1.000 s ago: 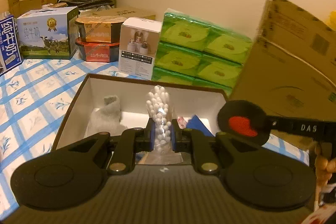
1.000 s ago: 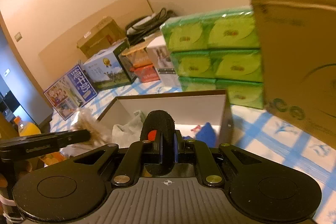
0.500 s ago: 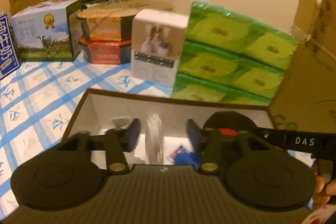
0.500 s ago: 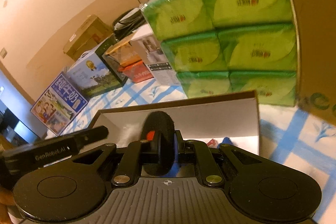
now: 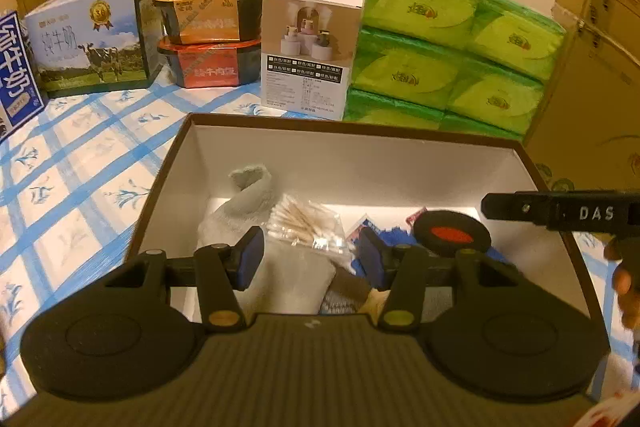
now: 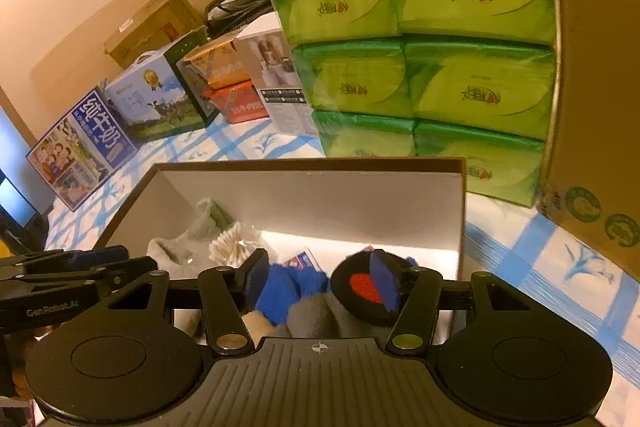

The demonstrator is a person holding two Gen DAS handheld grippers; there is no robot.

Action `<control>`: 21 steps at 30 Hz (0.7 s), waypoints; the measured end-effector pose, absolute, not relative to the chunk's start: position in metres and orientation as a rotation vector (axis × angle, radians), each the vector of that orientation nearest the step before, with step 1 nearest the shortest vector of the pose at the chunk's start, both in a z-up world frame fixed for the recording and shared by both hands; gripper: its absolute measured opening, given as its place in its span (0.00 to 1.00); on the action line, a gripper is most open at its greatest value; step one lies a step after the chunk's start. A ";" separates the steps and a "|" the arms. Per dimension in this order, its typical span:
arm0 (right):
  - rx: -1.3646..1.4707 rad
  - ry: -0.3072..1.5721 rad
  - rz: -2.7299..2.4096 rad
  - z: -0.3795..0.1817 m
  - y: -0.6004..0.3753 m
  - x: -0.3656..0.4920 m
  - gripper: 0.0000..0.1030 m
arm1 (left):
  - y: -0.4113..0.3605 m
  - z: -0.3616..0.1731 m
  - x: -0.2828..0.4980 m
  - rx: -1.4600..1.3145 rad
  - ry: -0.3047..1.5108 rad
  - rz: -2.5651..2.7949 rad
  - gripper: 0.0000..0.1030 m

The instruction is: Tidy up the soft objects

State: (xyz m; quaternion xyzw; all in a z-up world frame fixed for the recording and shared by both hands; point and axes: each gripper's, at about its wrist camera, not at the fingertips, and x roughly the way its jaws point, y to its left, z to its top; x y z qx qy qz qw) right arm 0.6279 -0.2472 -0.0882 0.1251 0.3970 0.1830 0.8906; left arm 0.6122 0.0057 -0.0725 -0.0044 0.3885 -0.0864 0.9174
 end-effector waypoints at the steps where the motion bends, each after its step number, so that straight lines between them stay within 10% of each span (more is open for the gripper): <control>1: 0.257 0.824 0.381 -0.087 -0.249 0.624 0.58 | 0.006 -0.070 0.607 -0.003 0.800 -0.177 0.47; 21: 0.138 0.732 0.482 -0.007 -0.241 0.457 0.63 | -0.006 0.007 0.435 0.044 0.724 -0.198 0.49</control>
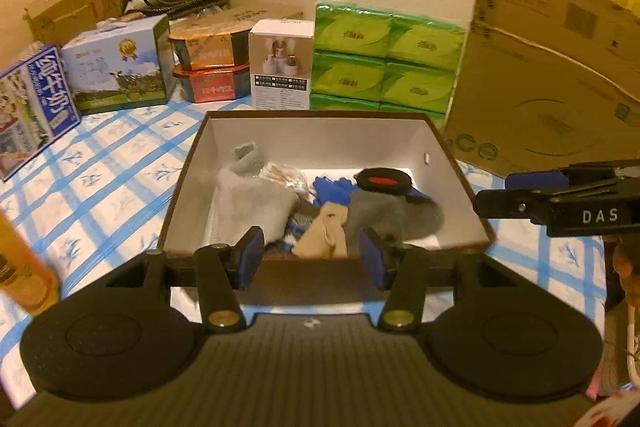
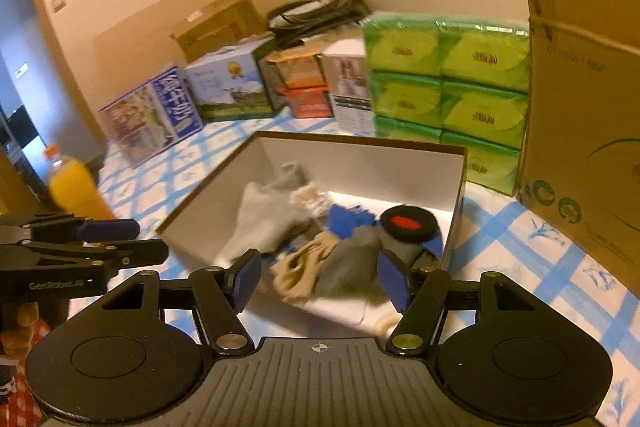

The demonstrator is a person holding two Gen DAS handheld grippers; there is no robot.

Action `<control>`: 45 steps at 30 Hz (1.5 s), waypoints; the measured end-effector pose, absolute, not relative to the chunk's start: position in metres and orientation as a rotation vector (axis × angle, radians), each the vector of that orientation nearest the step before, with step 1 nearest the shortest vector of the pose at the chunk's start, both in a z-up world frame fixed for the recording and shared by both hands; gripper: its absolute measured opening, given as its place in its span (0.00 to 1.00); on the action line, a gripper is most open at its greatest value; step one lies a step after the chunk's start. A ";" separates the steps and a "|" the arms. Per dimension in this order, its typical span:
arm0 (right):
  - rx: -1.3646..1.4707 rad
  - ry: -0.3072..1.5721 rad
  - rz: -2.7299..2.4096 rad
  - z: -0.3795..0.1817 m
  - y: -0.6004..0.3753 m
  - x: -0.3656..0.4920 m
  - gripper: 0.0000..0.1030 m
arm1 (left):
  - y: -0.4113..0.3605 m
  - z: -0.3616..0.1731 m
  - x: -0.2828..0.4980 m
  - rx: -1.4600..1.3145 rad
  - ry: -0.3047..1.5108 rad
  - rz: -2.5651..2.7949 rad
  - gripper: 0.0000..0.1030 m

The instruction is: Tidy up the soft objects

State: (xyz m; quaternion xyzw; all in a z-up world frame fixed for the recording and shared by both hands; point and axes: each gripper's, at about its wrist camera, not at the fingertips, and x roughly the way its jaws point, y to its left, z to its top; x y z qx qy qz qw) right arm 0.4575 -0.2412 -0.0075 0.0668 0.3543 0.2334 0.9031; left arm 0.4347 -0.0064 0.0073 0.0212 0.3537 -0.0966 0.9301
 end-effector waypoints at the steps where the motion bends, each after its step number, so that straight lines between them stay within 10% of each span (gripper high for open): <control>1: 0.132 0.725 0.484 -0.004 -0.240 0.445 0.63 | -0.007 0.012 0.422 0.037 0.718 -0.190 0.50; 14: 0.099 0.564 0.456 0.032 -0.241 0.288 0.67 | -0.002 0.058 0.263 -0.016 0.638 -0.103 0.71; 45: 0.187 0.686 0.346 0.011 -0.233 0.034 0.67 | -0.022 0.028 0.016 -0.004 0.698 -0.043 0.71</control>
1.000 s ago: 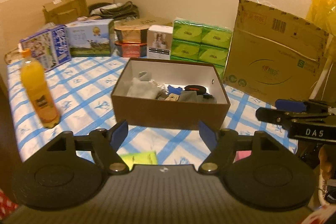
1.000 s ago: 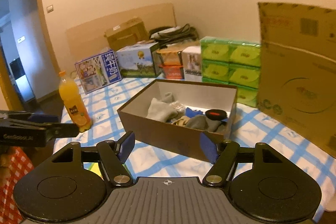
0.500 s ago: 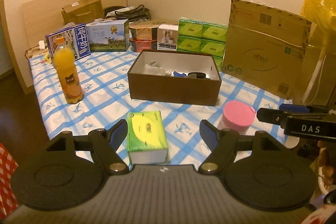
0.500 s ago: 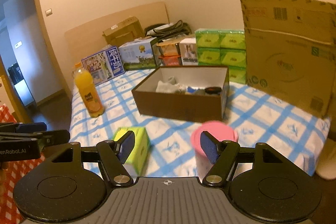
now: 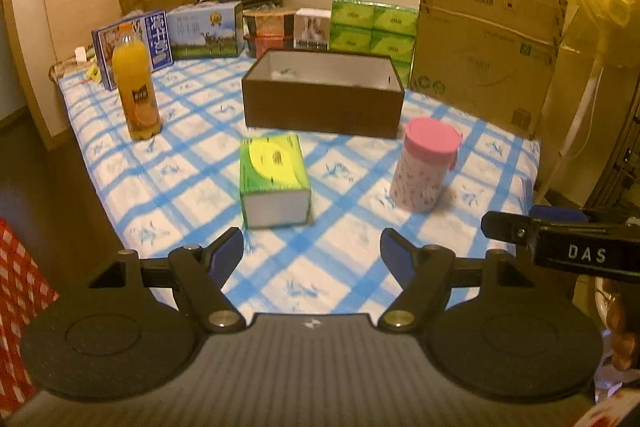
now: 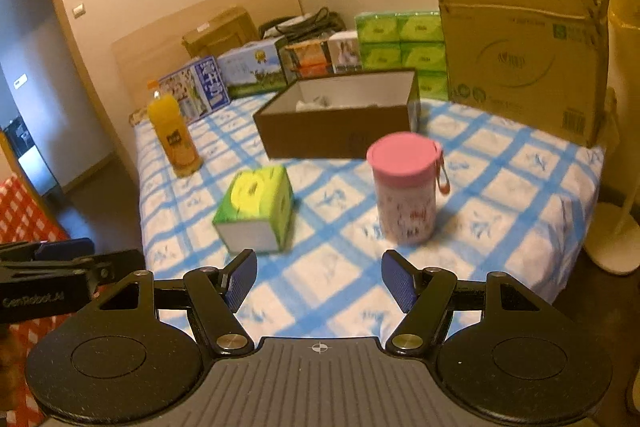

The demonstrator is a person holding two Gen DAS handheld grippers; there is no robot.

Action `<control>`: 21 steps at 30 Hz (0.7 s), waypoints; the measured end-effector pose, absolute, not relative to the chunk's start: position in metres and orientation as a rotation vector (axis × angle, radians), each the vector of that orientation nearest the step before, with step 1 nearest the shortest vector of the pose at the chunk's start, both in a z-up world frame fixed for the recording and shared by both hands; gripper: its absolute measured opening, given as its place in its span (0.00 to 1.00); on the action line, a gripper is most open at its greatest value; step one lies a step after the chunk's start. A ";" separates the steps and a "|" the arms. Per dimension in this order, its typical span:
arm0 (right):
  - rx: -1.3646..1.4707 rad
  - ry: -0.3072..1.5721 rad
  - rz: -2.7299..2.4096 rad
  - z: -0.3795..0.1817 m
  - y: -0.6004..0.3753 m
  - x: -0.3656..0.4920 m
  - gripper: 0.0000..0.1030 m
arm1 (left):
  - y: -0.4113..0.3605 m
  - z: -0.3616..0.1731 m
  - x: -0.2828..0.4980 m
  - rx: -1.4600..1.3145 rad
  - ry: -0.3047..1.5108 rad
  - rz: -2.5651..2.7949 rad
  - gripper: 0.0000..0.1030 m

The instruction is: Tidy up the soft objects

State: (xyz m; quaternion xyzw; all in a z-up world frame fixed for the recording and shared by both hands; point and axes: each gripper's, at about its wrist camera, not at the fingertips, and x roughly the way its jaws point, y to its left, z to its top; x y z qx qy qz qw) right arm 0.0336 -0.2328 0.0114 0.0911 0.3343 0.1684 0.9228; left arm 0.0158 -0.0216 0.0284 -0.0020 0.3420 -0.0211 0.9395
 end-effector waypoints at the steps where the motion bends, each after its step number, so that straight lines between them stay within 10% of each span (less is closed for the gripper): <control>1: 0.185 0.692 0.345 0.009 -0.232 0.029 0.67 | -0.022 0.026 0.012 -0.005 0.704 -0.043 0.71; 21: 0.154 0.780 0.384 -0.032 -0.219 -0.004 0.67 | -0.022 -0.011 -0.018 -0.001 0.768 -0.030 0.71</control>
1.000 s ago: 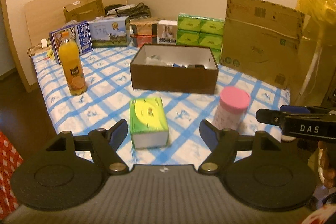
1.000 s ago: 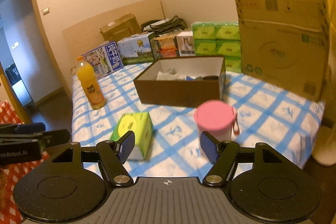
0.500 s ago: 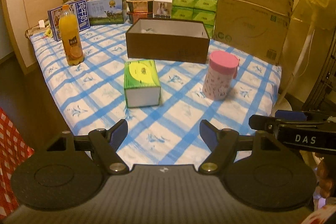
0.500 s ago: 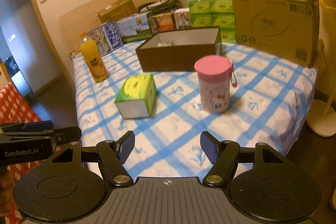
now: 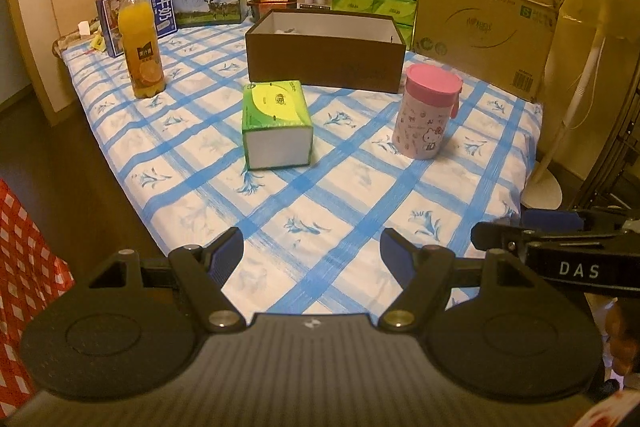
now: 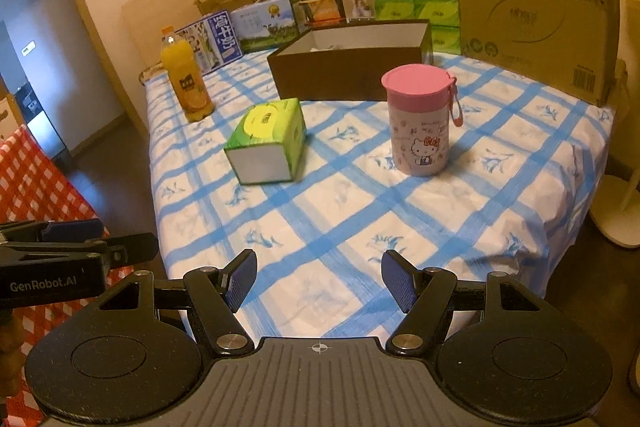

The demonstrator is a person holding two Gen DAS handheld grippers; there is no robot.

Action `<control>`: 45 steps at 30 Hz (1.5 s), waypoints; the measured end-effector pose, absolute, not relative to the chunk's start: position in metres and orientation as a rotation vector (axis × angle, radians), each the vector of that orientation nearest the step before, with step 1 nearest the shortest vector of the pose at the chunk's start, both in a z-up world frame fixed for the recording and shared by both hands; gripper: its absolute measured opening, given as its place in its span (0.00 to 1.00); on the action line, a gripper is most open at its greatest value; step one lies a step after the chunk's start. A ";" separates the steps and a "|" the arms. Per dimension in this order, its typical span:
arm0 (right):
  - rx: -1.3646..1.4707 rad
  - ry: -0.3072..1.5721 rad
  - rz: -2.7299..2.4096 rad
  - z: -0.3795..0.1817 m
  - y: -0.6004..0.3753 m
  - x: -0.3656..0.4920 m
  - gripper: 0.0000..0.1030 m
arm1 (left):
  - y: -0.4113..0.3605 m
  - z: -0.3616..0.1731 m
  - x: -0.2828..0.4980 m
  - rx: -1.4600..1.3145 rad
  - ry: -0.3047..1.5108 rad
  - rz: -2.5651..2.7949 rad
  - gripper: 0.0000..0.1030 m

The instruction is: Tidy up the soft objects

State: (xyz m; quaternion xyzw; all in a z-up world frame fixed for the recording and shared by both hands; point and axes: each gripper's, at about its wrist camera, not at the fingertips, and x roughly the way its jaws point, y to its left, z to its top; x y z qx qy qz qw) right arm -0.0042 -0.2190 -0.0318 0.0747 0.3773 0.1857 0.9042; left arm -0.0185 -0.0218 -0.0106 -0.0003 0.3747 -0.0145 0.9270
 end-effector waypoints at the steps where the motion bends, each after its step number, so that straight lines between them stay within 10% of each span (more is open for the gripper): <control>1: 0.153 0.780 0.383 -0.032 -0.219 -0.004 0.67 | -0.022 -0.012 -0.019 -0.001 0.770 -0.030 0.71; 45: 0.161 0.788 0.366 -0.037 -0.226 -0.003 0.67 | -0.028 -0.017 -0.017 -0.003 0.774 -0.044 0.71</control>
